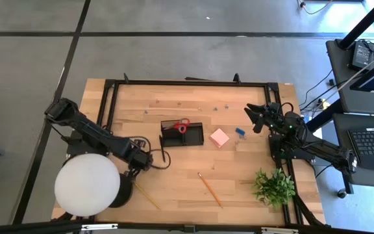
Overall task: Pick and place office supplies into organizer
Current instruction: Put the black pen into the desk organizer
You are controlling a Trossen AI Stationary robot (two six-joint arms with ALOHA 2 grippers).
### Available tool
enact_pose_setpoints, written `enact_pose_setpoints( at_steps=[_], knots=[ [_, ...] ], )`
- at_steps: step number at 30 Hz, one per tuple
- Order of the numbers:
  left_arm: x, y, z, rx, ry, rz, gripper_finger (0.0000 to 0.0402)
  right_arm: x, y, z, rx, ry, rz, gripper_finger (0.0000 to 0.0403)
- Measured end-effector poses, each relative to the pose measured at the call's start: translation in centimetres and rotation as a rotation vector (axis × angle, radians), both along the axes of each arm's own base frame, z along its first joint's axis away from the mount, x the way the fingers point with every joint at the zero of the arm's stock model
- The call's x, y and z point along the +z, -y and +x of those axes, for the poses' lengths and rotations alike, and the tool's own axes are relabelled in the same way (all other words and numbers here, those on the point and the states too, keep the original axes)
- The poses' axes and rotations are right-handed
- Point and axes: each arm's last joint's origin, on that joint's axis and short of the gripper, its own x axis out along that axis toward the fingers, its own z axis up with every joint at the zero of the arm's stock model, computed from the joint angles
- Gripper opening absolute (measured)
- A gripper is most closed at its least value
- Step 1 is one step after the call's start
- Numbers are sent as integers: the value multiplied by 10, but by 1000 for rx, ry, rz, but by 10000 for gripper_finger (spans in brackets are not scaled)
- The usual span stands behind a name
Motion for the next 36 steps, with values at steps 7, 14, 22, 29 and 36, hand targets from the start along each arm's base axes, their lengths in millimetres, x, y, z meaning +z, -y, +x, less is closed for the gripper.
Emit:
enact_pose_setpoints(
  at_steps=[7, 14, 22, 29, 36],
  knots=[
    [33, -27, 11, 160, 261, -60, 52, 0, 0, 0, 0, 0, 0, 191],
    [77, -60, 22, 227, 656, -54, 52, 0, 0, 0, 0, 0, 0, 191],
    [110, -94, 38, 287, 1021, -12, 52, 0, 0, 0, 0, 1, 0, 191],
    [137, -114, 42, 173, 1291, 109, 52, 0, 0, 0, 0, 3, 4, 191],
    [139, -122, 41, 16, 1260, 401, 52, 0, 0, 0, 1, 19, 27, 190]
  ],
)
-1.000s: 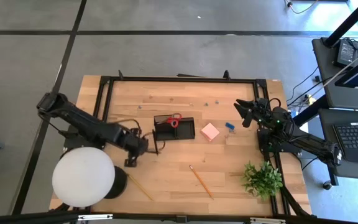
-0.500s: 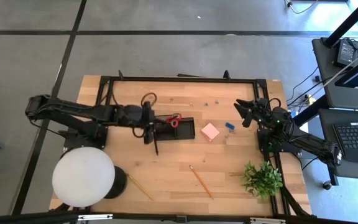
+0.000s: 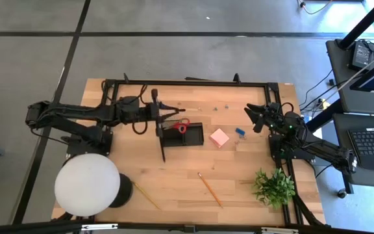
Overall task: Pick and place office supplies into organizer
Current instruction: Put the black pen into the desk organizer
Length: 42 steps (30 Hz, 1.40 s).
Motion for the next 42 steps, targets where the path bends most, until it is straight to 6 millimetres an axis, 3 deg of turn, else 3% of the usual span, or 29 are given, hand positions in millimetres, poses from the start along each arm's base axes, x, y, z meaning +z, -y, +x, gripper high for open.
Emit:
enact_pose_setpoints(
  at_steps=[12, 16, 21, 25, 32, 38, 42],
  knots=[
    [0, -4, -1, 56, -253, 734, 57, 0, 0, 0, 0, 0, 1, 190],
    [0, -5, -2, 81, -284, 784, 58, 0, 0, 0, 2, 17, 26, 190],
    [0, -5, -2, 84, -304, 826, 58, 3, 0, 0, 37, 201, 251, 190],
    [0, -6, -2, 92, -399, 1021, 58, 6, -3, 1, 129, 231, 279, 190],
    [0, -8, -4, 80, -632, 1449, 59, 5, -3, 1, 135, 227, 284, 190],
    [0, -10, -5, 101, -778, 1610, 59, 5, -3, 1, 128, 231, 285, 190],
    [1, -11, -5, 110, -795, 1622, 59, 5, -1, 0, 76, 240, 283, 190]
  ],
)
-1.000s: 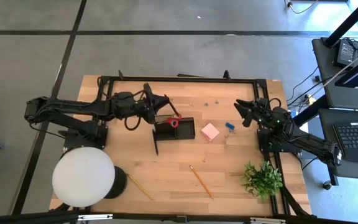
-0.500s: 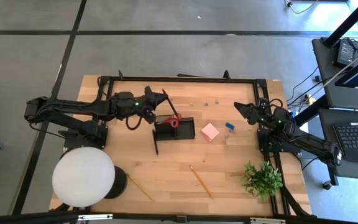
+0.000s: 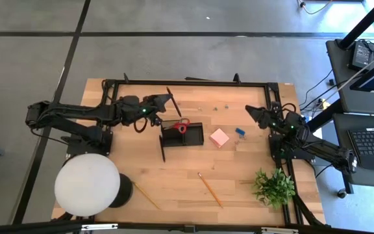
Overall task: Pick and place office supplies into organizer
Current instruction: Put the black pen into the desk organizer
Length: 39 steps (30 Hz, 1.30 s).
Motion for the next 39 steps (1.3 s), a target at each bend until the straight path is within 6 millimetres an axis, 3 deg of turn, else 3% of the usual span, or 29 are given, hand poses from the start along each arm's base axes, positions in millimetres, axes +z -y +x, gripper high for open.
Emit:
enact_pose_setpoints(
  at_steps=[9, 14, 20, 28, 39],
  knots=[
    [1, 0, 0, 17, 4, 9, 59, 0, 0, 0, -11, 0, 4, 190],
    [-4, 0, -1, 25, -106, 71, 59, 0, 0, 0, -6, 25, 50, 190],
    [-19, -1, -6, 95, -223, 6, 59, 0, 0, 0, -1, 49, 90, 190],
    [-33, 2, -11, 32, -443, 58, 59, -3, 0, 0, -6, 6, 79, 191],
    [-40, 5, -7, -116, -537, 95, 59, -4, 0, 0, -7, 3, 78, 191]
  ],
)
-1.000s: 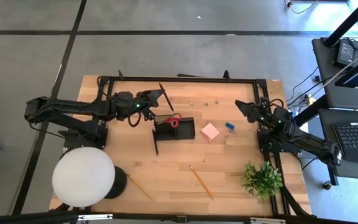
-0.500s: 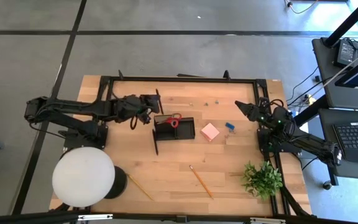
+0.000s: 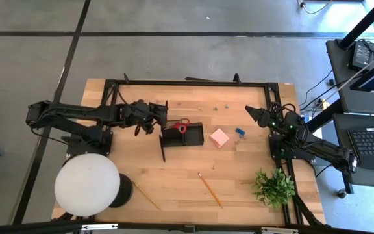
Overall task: Pick and place office supplies into organizer
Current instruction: Put the black pen into the desk organizer
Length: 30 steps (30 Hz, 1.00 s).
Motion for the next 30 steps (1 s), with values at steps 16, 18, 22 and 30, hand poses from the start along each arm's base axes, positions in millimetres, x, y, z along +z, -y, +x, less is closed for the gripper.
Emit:
enact_pose_setpoints(
  at_steps=[16, 18, 22, 30],
  knots=[
    [-53, -2, 29, 45, -241, 35, 59, -2, 0, 0, -15, -41, -27, 191],
    [-55, 0, 30, 37, -245, 37, 59, -2, 0, 0, -15, -45, -33, 191],
    [-53, 2, 34, 26, -203, 38, 59, -2, 0, 0, -14, -46, -35, 191],
    [-52, 8, 37, 38, -112, -53, 62, -2, 0, 0, -13, -45, -33, 190]
  ],
)
